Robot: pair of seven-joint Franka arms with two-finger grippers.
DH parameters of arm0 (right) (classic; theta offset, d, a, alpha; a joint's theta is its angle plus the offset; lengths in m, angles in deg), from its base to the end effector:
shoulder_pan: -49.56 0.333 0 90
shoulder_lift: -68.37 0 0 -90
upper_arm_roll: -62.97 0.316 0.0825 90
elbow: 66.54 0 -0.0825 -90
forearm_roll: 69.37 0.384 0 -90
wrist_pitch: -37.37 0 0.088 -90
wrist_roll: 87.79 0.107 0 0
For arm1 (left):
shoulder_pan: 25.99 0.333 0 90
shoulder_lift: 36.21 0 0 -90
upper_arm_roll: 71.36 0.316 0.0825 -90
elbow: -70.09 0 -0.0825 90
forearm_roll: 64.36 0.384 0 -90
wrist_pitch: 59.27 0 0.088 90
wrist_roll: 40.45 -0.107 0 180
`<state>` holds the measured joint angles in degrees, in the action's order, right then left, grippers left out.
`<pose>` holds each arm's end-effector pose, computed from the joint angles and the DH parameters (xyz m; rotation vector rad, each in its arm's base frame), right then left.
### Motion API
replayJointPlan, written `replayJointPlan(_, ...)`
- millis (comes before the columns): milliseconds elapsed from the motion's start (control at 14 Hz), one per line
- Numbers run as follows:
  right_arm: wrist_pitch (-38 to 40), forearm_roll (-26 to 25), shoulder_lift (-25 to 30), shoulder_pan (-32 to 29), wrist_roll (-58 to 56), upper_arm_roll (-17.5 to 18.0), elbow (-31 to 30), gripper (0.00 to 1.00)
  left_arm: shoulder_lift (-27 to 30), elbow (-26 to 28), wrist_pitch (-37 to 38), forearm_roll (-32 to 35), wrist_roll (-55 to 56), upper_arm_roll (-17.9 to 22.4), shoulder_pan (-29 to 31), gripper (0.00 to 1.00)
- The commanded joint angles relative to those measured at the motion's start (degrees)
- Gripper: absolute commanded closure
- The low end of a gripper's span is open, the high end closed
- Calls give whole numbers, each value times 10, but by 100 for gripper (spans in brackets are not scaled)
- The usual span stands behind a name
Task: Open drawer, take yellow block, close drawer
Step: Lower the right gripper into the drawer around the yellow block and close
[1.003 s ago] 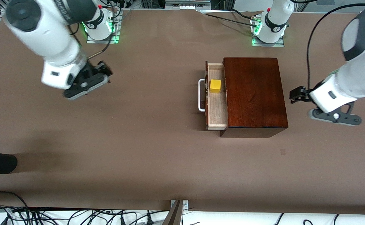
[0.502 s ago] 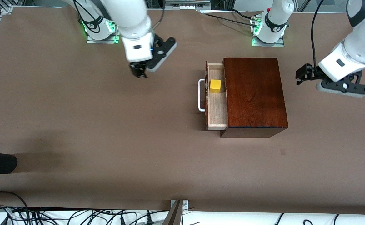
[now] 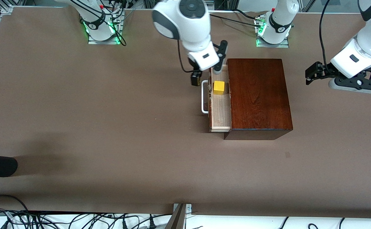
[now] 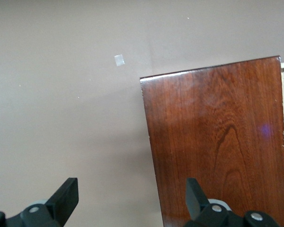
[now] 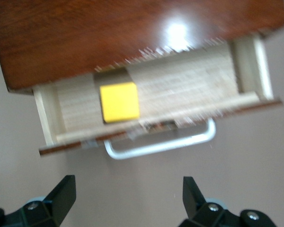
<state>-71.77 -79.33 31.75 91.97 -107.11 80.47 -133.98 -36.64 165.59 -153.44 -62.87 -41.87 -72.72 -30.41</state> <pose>0.4353 0.6022 0.4391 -2.3988 -1.9455 -0.1615 0.5574 -0.0538 0.5811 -3.1080 0.1991 0.0463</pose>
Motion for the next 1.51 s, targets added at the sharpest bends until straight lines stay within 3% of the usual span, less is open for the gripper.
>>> replayJointPlan(0, -8, -20, -52, 36, -12, -13, 68, 0, -13, -30, 19, -2, 3, -4, 5, 0)
replayJointPlan(215, -64, -35, -82, 49, -18, -13, 68, 0, -12, -30, 21, -2, 2, -6, 5, 0)
replayJointPlan(1218, -125, -61, -147, 69, -19, -29, 69, 1, -12, -40, 27, -2, -3, -11, -3, 0)
replayJointPlan(1362, -125, -80, -147, 69, -22, -31, 69, 20, -12, -43, 27, -4, -2, -13, -5, 0)
replayJointPlan(1433, -125, -81, -151, 72, -22, -31, 69, 34, -12, -44, 27, -3, -1, -19, -5, 0)
